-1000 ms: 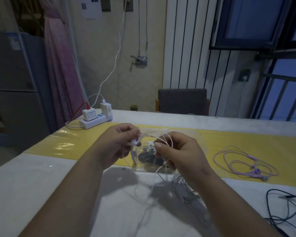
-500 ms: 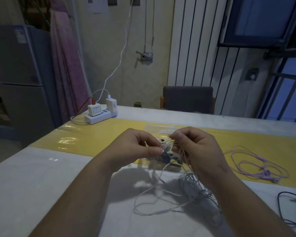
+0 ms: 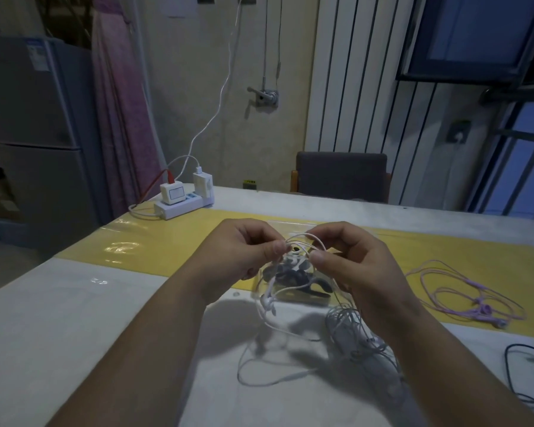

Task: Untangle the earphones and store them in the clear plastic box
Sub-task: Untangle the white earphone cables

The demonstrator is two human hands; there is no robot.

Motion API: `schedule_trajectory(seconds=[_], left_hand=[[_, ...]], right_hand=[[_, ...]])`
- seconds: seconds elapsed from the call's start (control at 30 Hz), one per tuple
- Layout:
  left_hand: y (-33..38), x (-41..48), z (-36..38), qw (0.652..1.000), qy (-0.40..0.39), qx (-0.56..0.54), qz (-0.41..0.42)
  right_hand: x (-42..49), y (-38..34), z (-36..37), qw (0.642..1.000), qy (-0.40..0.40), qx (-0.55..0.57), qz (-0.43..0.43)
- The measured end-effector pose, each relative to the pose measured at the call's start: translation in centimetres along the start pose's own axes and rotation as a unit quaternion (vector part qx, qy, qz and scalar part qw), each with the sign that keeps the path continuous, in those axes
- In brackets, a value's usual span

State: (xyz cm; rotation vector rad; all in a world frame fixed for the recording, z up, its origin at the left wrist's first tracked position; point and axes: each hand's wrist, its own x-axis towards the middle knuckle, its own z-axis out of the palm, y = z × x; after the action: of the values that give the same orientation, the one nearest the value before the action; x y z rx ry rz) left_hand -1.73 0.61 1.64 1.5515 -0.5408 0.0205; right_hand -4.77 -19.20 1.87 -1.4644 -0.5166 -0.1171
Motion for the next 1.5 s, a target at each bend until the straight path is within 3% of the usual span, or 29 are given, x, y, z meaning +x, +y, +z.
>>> schedule_trajectory(seconds=[0.2,0.47,0.67,0.83,1.0,1.27,1.4,1.5], left_hand=[[0.0,-0.1,-0.1,1.0,-0.004,-0.006,-0.015],[0.4,-0.3,0.0,0.999,-0.004,-0.005,-0.052],[0.3,-0.3,0.4,0.998,0.008,0.039,-0.053],[0.1,-0.1,0.2,0.997,0.034,0.029,-0.069],[0.2,-0.2,0.2,0.997,0.007,-0.045,-0.065],[0.2,-0.2,0.2,0.997,-0.014,-0.044,-0.061],[0.2,-0.1,0.1,0.999,0.001,-0.014,-0.052],[0.1,0.0,-0.1,0.999,0.024,0.015,-0.045]], right_hand=[[0.4,1.0,0.1,0.995,0.055,-0.084,0.002],[0.2,0.2,-0.1,0.999,0.009,0.023,0.044],[0.4,0.4,-0.1,0.996,0.031,0.041,0.067],[0.2,0.5,0.1,0.998,0.033,-0.053,0.033],[0.0,0.7,0.5,0.991,0.023,-0.135,-0.009],[0.2,1.0,0.6,0.964,0.048,-0.26,-0.034],[0.3,1.0,0.5,0.97,0.046,-0.238,-0.028],[0.3,0.9,0.3,0.991,0.04,-0.131,-0.005]])
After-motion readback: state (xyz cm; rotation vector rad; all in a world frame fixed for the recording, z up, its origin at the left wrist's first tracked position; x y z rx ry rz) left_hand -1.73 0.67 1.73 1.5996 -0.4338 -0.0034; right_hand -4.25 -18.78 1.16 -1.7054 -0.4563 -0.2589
